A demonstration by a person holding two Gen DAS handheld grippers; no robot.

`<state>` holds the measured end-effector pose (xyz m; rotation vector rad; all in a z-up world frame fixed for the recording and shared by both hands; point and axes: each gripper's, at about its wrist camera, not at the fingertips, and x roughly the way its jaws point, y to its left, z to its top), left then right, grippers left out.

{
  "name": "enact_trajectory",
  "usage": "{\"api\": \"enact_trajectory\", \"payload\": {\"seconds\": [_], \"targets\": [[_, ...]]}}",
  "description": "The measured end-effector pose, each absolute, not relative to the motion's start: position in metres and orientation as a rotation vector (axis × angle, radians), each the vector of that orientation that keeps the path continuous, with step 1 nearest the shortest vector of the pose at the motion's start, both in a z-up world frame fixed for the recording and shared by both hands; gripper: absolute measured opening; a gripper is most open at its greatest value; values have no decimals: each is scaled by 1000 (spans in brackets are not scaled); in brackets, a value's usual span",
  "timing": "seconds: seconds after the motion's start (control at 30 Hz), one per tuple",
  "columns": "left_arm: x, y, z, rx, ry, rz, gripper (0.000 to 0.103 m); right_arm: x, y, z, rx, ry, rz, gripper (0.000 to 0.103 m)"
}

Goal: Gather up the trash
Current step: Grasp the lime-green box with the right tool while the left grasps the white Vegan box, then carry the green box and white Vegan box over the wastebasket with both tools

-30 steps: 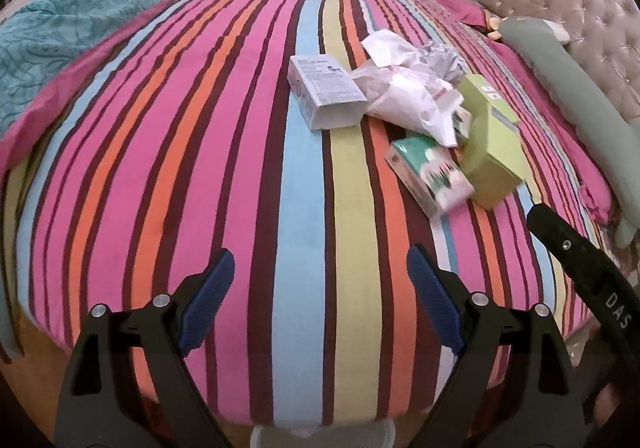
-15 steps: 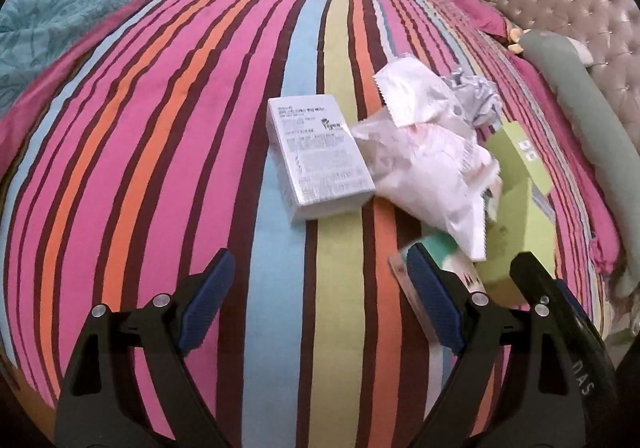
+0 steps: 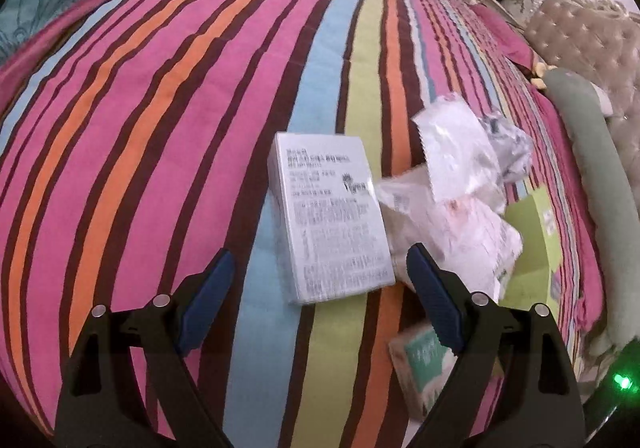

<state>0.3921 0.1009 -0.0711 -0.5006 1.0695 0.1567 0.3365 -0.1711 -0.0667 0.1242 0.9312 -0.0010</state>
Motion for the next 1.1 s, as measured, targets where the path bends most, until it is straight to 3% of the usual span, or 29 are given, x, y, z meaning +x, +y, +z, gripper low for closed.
{"api": "enact_trajectory", "payload": {"seconds": [0.27,0.37,0.4,0.5,0.53,1.1], "targets": [[410,103,-75,-441,1086,208,85,339,-179,-70,100,909,25,92],[410,97,-76,-356,1095,209,78,341,-179,-71,89,903,52,89],[410,95,-76,-319,1091,206,71,342,-179,-72,83,904,63,86],[403,99,-75,-254,1068,217,48,341,-180,-71,70,899,105,56],[400,102,-75,-266,1062,201,48,340,-180,-70,62,895,110,51],[295,100,-38,-304,917,102,48,261,-225,-48,216,857,188,49]]}}
